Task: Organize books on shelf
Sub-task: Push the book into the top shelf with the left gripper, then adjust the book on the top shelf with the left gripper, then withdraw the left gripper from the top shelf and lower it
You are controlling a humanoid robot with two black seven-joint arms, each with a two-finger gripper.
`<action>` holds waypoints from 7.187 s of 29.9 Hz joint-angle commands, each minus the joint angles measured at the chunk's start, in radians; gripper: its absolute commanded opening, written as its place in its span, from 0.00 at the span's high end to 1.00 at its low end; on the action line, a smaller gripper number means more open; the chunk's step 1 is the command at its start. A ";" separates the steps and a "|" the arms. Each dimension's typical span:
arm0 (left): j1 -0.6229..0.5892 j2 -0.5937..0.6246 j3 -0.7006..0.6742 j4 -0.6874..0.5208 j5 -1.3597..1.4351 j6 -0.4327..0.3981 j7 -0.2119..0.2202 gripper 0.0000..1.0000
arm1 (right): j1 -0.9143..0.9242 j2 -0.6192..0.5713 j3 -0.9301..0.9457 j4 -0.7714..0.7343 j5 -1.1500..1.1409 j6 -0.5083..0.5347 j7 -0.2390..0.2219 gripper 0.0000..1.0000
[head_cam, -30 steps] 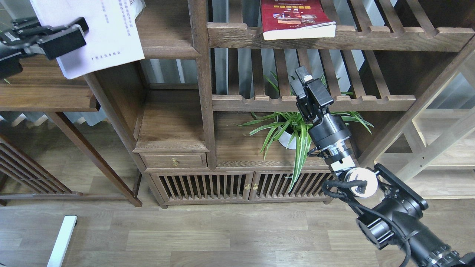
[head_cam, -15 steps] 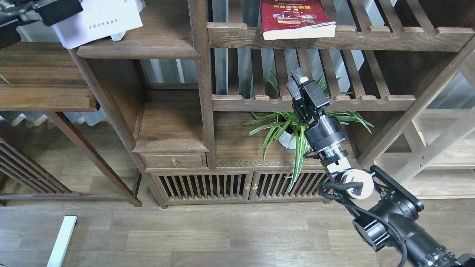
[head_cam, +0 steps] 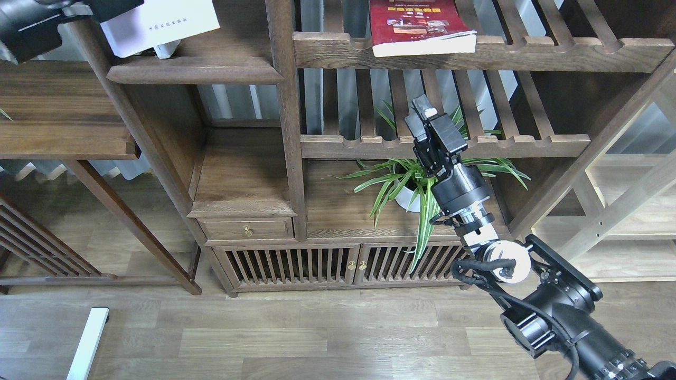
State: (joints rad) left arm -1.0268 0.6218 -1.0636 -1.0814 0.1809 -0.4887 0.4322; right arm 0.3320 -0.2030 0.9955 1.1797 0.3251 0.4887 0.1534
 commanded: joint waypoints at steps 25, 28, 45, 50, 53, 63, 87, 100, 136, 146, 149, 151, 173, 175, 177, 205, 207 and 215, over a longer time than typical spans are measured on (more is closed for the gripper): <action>-0.282 -0.189 0.234 0.233 0.032 0.088 -0.044 1.00 | 0.001 0.060 0.002 0.002 0.000 0.000 0.002 0.28; -0.285 -0.188 0.243 0.233 0.032 0.108 -0.038 1.00 | 0.001 0.066 0.002 0.003 0.000 0.000 0.000 0.28; -0.276 -0.142 0.318 0.233 0.035 0.226 -0.052 1.00 | 0.008 0.105 0.002 0.009 -0.026 0.000 0.000 0.28; -0.276 -0.171 0.321 0.238 0.035 0.343 -0.073 1.00 | 0.007 0.106 0.002 0.011 -0.031 0.000 0.000 0.27; -0.274 -0.201 0.321 0.250 0.035 0.403 -0.110 1.00 | 0.002 0.102 0.003 0.009 -0.031 0.000 0.000 0.27; -0.289 -0.287 0.373 0.350 0.051 0.450 -0.262 1.00 | -0.036 0.090 0.008 0.026 -0.034 0.000 0.000 0.28; -0.276 -0.278 0.482 0.337 0.077 0.440 -0.386 1.00 | -0.059 0.088 0.006 0.026 -0.035 0.000 -0.002 0.28; -0.243 -0.248 0.508 0.334 0.077 0.434 -0.503 1.00 | -0.059 0.090 0.003 0.028 -0.055 0.000 -0.001 0.28; -0.157 -0.232 0.514 0.360 0.083 0.464 -0.688 0.53 | -0.080 0.093 -0.001 0.028 -0.080 0.000 -0.002 0.28; -0.161 -0.217 0.498 0.344 0.078 0.489 -0.730 0.44 | -0.080 0.088 -0.001 0.028 -0.081 0.000 -0.003 0.28; -0.167 -0.209 0.484 0.342 0.078 0.489 -0.730 0.44 | -0.080 0.091 -0.001 0.028 -0.096 0.000 -0.003 0.28; -0.171 -0.203 0.470 0.344 0.078 0.489 -0.728 0.43 | -0.080 0.093 -0.001 0.028 -0.100 0.000 -0.003 0.28; -0.279 -0.174 0.346 0.311 0.066 0.473 -0.699 0.38 | -0.064 0.128 -0.037 0.028 -0.126 0.000 -0.003 0.28; -0.279 -0.181 0.344 0.299 0.066 0.473 -0.699 0.38 | -0.067 0.126 -0.037 0.028 -0.135 0.000 -0.003 0.28; -0.283 -0.189 0.343 0.294 0.065 0.472 -0.699 0.37 | -0.071 0.125 -0.037 0.026 -0.135 0.000 -0.003 0.28; -0.289 -0.188 0.278 0.175 0.005 0.224 -0.681 0.16 | -0.080 0.080 -0.028 0.018 -0.141 0.000 -0.003 0.26; -0.283 -0.166 0.275 0.150 0.005 0.208 -0.681 0.14 | -0.079 0.080 -0.026 0.018 -0.141 0.000 -0.003 0.26; -0.216 -0.086 0.255 -0.047 -0.109 0.205 -0.682 0.02 | -0.080 0.076 -0.031 0.018 -0.140 0.000 -0.003 0.26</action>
State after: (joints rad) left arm -1.2663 0.5152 -0.8044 -1.0575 0.1269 -0.2830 -0.2501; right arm 0.2527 -0.1229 0.9655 1.1980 0.1840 0.4887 0.1503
